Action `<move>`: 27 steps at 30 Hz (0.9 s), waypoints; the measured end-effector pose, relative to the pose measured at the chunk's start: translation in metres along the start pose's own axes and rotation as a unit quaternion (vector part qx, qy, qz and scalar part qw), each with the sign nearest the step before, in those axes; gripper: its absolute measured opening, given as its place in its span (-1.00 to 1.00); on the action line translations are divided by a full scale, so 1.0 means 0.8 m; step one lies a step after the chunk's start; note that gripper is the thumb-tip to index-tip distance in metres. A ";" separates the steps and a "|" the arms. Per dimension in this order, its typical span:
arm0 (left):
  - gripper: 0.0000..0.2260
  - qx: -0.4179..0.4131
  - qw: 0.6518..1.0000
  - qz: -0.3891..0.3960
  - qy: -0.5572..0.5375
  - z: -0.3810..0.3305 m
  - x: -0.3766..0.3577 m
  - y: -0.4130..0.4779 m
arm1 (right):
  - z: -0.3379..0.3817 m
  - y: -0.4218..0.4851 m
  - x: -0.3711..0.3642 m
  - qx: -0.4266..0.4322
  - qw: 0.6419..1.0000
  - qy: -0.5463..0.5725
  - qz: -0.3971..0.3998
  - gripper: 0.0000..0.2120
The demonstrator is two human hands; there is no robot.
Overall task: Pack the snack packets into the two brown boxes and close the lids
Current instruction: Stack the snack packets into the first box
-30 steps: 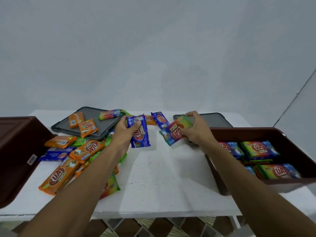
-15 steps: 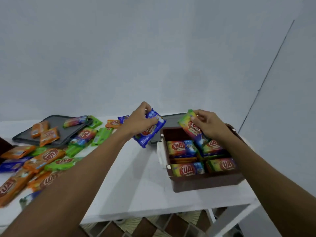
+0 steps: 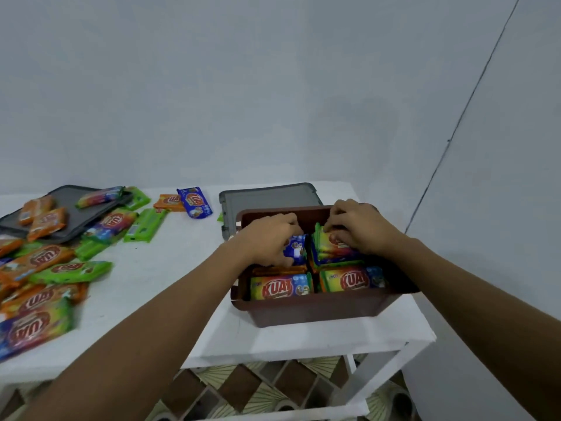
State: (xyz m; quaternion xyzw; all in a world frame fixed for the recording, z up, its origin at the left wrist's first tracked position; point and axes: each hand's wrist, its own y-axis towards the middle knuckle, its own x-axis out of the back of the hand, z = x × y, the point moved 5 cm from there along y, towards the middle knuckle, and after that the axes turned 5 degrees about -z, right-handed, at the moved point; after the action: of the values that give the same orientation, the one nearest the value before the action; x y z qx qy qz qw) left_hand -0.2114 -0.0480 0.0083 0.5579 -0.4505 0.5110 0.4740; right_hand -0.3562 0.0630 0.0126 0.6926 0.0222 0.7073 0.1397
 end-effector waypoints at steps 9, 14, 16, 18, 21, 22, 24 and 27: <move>-0.52 0.085 0.995 -0.043 -0.009 0.016 -0.004 0.004 | -0.019 -0.014 -0.006 -0.017 0.997 0.036 0.073 -0.44; -0.48 0.091 0.995 -0.033 -0.015 0.016 -0.005 0.006 | -0.018 -0.015 -0.010 -0.027 0.998 0.009 0.048 -0.47; -0.47 0.092 0.995 -0.027 -0.007 0.016 -0.006 0.006 | -0.018 -0.014 -0.010 -0.039 0.998 0.011 0.051 -0.45; -0.49 0.089 0.996 -0.027 0.002 0.015 -0.006 0.005 | -0.016 -0.013 -0.010 -0.044 0.997 0.013 0.056 -0.41; -0.60 0.078 0.996 -0.029 0.022 0.010 -0.005 0.003 | -0.015 -0.013 -0.010 -0.050 0.997 0.008 0.054 -0.41; -0.63 0.075 0.996 -0.029 0.026 0.009 -0.005 0.003 | -0.015 -0.013 -0.010 -0.053 0.997 0.004 0.050 -0.42; -0.65 0.074 0.996 -0.030 0.026 0.009 -0.004 0.001 | -0.014 -0.013 -0.010 -0.052 0.998 -0.009 0.045 -0.43; -0.63 0.075 0.997 -0.033 0.017 0.012 -0.005 0.001 | -0.013 -0.014 -0.010 -0.052 0.998 -0.019 0.042 -0.43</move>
State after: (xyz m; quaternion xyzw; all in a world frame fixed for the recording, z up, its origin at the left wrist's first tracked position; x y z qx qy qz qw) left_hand -0.2110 -0.0576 0.0044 0.5977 -0.3844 0.5365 0.4552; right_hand -0.3646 0.0734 0.0020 0.6977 -0.0463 0.6998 0.1457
